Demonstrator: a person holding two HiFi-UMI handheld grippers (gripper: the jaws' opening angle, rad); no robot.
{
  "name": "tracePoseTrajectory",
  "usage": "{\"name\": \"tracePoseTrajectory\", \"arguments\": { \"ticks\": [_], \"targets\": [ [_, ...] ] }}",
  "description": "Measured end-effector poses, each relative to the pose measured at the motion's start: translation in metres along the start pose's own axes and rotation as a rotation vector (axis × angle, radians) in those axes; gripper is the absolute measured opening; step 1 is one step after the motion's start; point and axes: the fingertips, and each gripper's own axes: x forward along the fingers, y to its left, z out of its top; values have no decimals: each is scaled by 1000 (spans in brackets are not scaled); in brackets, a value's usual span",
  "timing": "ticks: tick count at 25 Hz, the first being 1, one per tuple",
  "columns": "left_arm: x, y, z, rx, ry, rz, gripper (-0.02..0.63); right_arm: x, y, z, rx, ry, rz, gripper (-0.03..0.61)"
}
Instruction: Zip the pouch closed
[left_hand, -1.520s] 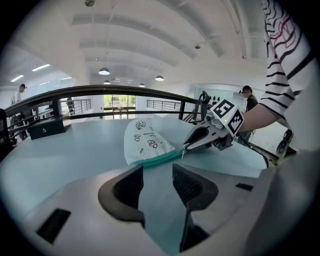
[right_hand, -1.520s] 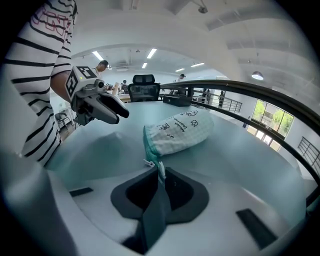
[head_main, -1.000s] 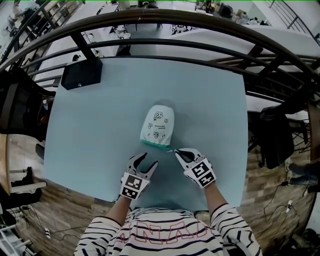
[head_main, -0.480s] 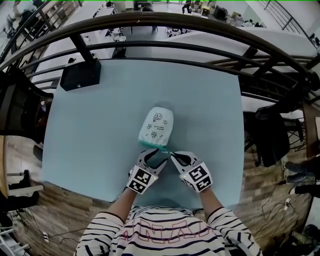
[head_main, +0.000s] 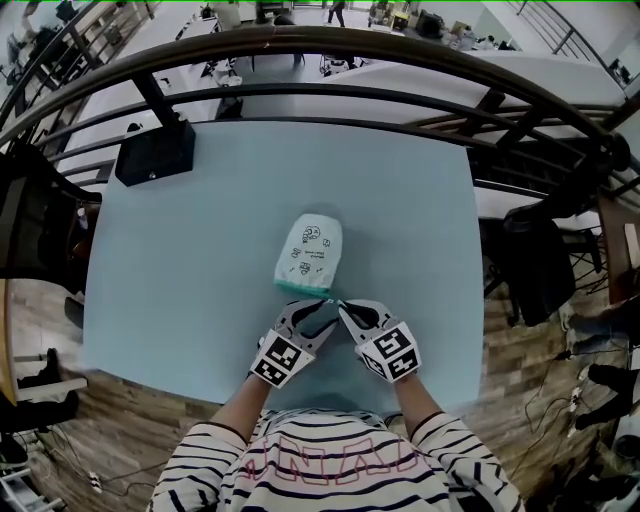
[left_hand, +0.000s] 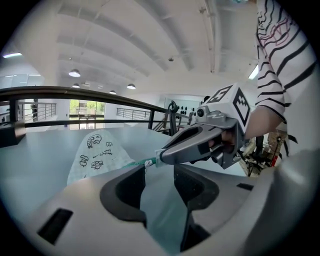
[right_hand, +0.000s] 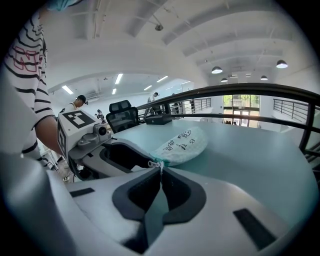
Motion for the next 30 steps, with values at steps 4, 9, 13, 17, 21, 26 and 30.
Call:
{"name": "tracePoseTrajectory", "arguments": {
  "ticks": [4, 9, 13, 17, 21, 26, 30],
  "targets": [
    [1, -5, 1, 19, 0, -19, 192, 1, 2, 2, -7, 1, -9, 37],
    [3, 0, 1, 0, 3, 17, 176, -2, 1, 2, 0, -6, -5, 35],
    [0, 10, 3, -37, 4, 65, 72, -5, 4, 3, 4, -8, -1, 35],
    [-5, 16, 2, -65, 10, 89, 38, -4, 8, 4, -7, -3, -1, 37],
    [-6, 15, 1, -92, 23, 97, 29, -5, 8, 4, -24, 7, -12, 35],
    [-12, 15, 0, -109, 53, 130, 26, -7, 10, 6, -15, 16, -44, 37],
    [-15, 18, 3, -124, 69, 161, 26, -10, 7, 8, 2, 16, -99, 37]
  ]
}}
